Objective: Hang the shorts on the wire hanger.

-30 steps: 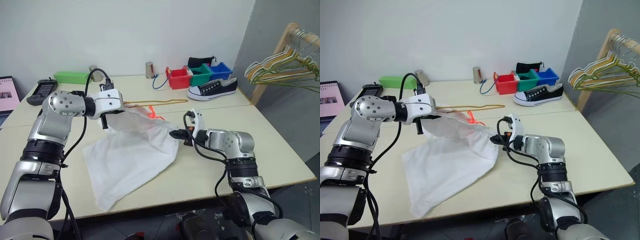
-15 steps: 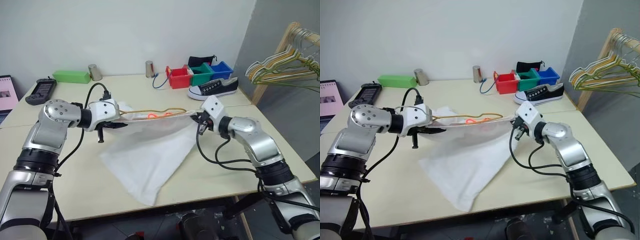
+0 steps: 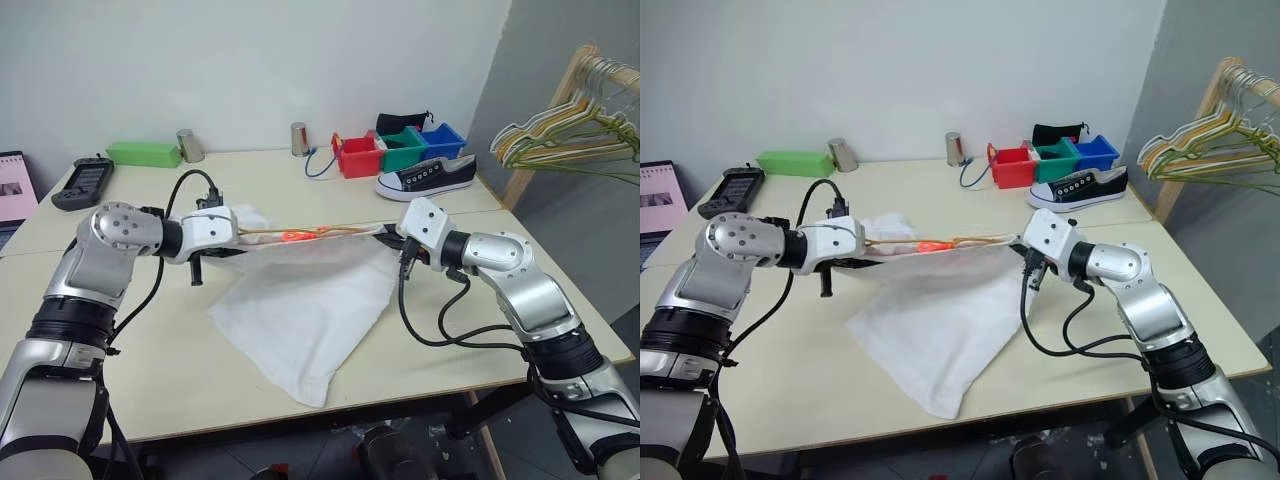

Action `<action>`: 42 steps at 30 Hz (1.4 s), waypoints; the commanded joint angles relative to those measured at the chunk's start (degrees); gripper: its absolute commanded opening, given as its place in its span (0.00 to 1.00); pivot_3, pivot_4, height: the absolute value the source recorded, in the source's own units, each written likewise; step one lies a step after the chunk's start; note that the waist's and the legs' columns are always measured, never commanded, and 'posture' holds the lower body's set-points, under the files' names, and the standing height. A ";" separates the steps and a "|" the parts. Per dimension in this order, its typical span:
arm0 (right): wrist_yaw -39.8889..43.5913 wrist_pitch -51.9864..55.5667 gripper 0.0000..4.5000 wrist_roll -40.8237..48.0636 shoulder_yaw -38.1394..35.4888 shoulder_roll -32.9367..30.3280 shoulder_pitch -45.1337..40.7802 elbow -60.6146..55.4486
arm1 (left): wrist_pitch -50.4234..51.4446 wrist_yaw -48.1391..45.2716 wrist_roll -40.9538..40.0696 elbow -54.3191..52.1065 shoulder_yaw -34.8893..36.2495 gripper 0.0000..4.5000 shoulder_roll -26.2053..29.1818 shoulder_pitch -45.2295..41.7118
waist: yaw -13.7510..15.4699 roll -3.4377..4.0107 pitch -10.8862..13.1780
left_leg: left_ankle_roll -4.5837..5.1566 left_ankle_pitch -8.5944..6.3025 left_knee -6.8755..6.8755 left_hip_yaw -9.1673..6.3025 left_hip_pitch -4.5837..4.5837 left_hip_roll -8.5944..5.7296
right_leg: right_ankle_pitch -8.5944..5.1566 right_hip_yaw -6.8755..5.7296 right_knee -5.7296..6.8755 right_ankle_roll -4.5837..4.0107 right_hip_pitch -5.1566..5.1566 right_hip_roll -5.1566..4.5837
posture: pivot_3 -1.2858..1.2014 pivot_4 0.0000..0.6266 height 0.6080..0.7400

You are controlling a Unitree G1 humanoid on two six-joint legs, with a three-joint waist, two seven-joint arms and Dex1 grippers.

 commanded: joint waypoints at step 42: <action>10.49 13.25 0.84 -10.45 11.50 -5.99 -11.82 0.46 | 1.24 11.45 6.30 -2.97 -2.29 0.00 -14.39 -8.01 | -3.34 0.02 0.02 | 0.00 0.00 0.02 0.01 0.01 -0.02 | 0.01 0.02 0.01 0.04 0.00 -0.02 | 0.39 0.06 1.00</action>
